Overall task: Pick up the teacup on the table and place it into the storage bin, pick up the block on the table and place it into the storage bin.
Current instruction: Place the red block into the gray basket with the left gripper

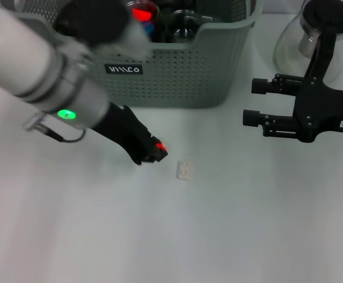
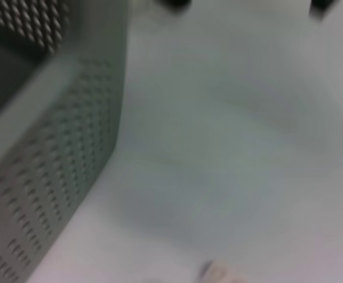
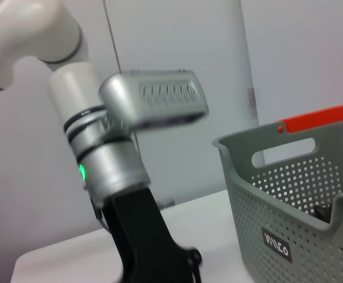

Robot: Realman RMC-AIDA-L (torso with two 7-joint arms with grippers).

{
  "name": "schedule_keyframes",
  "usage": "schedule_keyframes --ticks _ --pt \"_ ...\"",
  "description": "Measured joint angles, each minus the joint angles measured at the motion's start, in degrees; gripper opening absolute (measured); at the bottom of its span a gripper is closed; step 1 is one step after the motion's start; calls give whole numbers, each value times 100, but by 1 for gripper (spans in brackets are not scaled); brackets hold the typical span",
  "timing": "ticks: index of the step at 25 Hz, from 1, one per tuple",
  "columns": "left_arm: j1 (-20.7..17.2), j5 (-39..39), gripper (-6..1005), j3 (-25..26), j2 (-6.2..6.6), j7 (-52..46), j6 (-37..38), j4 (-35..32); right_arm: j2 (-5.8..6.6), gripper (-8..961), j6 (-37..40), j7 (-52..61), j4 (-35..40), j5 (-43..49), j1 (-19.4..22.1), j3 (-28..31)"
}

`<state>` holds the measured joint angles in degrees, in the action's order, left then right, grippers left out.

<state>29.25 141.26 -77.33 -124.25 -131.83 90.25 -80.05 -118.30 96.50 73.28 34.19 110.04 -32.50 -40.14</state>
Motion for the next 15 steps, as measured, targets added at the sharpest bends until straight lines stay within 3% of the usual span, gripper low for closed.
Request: schedule_keyframes --ticks 4,5,8,11,13,15 --pt "199 -1030 228 1903 69 1162 869 872 -16 761 5 0 11 0 -14 2" --pt "267 -1256 231 2466 135 1520 1141 1218 -16 761 9 0 14 0 -13 5" --pt "382 -1849 238 3540 416 2385 1704 2313 -20 760 25 -6 10 0 -13 16" --pt "394 -2685 246 4176 792 3172 2042 3548 -29 760 21 -35 2 0 -12 31" --pt "379 -3234 251 4384 939 3418 2045 4141 -35 760 3 -41 1 0 -11 33" --pt "379 -3727 256 4631 984 3416 1942 4481 -36 760 4 -42 0 0 -11 33"
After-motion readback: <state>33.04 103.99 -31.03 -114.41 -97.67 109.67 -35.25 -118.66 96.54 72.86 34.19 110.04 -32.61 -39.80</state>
